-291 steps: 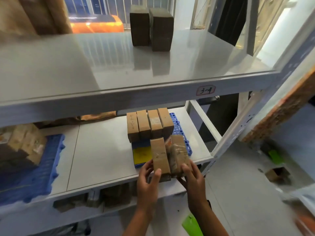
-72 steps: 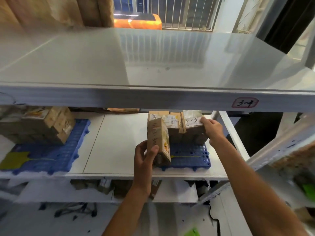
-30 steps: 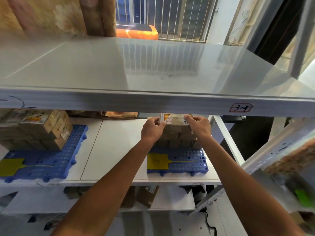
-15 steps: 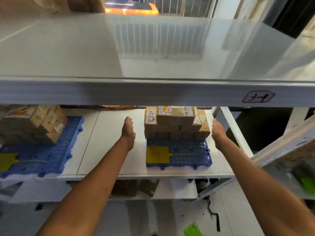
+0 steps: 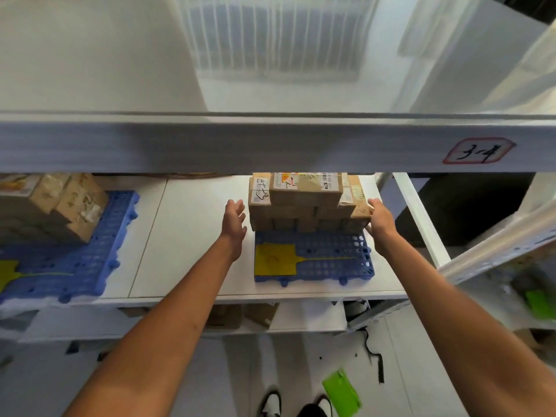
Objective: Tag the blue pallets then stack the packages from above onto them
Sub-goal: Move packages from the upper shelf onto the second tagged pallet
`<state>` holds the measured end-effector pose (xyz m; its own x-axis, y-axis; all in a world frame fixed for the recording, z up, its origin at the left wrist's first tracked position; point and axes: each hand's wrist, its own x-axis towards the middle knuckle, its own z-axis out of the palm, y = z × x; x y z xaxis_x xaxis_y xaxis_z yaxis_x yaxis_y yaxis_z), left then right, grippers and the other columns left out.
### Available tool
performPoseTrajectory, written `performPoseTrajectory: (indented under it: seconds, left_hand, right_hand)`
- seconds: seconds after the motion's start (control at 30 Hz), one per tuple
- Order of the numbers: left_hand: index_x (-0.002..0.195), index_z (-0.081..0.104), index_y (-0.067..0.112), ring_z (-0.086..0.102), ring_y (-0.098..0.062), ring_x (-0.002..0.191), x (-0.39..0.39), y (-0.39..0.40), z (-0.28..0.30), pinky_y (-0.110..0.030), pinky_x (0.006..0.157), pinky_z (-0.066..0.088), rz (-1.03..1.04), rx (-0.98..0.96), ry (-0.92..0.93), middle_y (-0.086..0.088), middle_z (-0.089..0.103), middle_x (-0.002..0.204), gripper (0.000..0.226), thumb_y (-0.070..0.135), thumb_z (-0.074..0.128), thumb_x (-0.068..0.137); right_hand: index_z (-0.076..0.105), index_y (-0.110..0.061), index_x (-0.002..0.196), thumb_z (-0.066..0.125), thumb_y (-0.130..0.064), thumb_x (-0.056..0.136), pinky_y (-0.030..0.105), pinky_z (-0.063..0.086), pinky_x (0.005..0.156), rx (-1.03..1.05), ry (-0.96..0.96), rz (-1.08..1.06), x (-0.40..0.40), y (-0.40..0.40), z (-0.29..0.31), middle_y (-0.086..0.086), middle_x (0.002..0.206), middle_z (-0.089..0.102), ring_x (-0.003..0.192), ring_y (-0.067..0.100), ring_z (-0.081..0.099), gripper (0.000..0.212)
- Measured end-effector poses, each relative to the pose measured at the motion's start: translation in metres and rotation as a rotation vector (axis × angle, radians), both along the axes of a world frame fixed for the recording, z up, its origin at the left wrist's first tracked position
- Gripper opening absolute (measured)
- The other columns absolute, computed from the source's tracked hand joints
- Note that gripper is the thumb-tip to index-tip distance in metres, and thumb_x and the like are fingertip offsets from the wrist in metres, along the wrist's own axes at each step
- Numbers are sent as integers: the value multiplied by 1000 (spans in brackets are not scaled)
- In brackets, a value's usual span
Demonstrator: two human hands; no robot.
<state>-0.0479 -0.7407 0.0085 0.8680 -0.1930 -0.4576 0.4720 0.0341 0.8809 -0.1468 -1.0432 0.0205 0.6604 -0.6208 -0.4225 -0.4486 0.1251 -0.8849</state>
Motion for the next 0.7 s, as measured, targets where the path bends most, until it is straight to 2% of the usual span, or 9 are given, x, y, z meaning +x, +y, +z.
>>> performPoseTrajectory:
  seconds: [0.07, 0.13, 0.2, 0.33, 0.4, 0.47, 0.53, 0.6, 0.7]
  left_hand:
    - [131, 60, 38, 49, -17, 133, -3, -5, -6, -42, 114, 39, -48, 2, -8, 9, 61, 136, 53, 51, 14, 108]
    - [107, 64, 44, 58, -7, 111, -7, -13, -5, -29, 89, 47, -81, 5, -27, 18, 66, 111, 46, 50, 18, 108]
    - [101, 64, 46, 58, -2, 102, -9, -17, -4, -25, 77, 46, -82, 3, -33, 20, 66, 105, 45, 51, 19, 108]
    - [95, 65, 49, 60, -1, 96, -9, -17, -5, -22, 70, 46, -72, 9, -38, 25, 71, 90, 45, 53, 22, 106]
    - [98, 67, 47, 60, -2, 100, -8, -16, -7, -22, 79, 48, -67, 25, -37, 28, 73, 95, 47, 52, 21, 106]
    - [127, 62, 38, 54, -13, 127, -8, -10, -10, -31, 105, 41, -41, 68, -22, 14, 62, 138, 50, 52, 19, 106]
    - [150, 46, 23, 39, -25, 146, -6, -3, -18, -44, 119, 30, 9, 158, 30, -1, 42, 160, 58, 51, 20, 107]
    - [146, 49, 17, 44, -29, 142, -10, 3, -30, -46, 118, 34, 29, 214, 89, -8, 46, 156, 55, 47, 24, 107]
    - [134, 59, 12, 59, -30, 125, -20, 7, -39, -44, 108, 47, 13, 159, 149, -12, 62, 139, 52, 41, 25, 107]
  right_hand:
    - [61, -19, 113, 30, -44, 110, 48, 47, 112, 11, 9, 8, 0, 4, -2, 10, 121, 67, 118, 25, 62, 39]
    - [57, -17, 126, 29, -47, 110, 46, 47, 113, 47, 13, -7, 1, 7, -3, 11, 130, 64, 122, 25, 61, 44]
    - [53, -15, 135, 29, -48, 110, 46, 47, 113, 66, 12, -21, 2, 7, -3, 11, 134, 63, 124, 25, 60, 47]
    - [55, -20, 121, 30, -48, 109, 45, 49, 111, 57, 31, -22, 2, 3, -1, 9, 130, 65, 120, 23, 62, 39]
    - [59, -22, 121, 27, -50, 109, 44, 46, 113, 56, 9, -24, 1, 1, 0, 6, 130, 66, 121, 21, 61, 44]
    - [62, -22, 130, 25, -51, 108, 44, 44, 112, -4, 2, -94, -3, -3, -2, 3, 132, 65, 121, 20, 59, 51]
    - [62, -18, 132, 28, -44, 109, 47, 46, 109, -122, 83, -195, -12, -9, -9, 6, 132, 65, 118, 26, 59, 49]
    - [64, -11, 129, 36, -31, 108, 51, 49, 108, -142, 176, -199, -24, -13, -21, 14, 131, 66, 118, 33, 61, 41]
    - [68, -3, 130, 50, -12, 102, 47, 52, 104, -128, 224, -46, -44, -8, -37, 21, 131, 67, 122, 40, 62, 34]
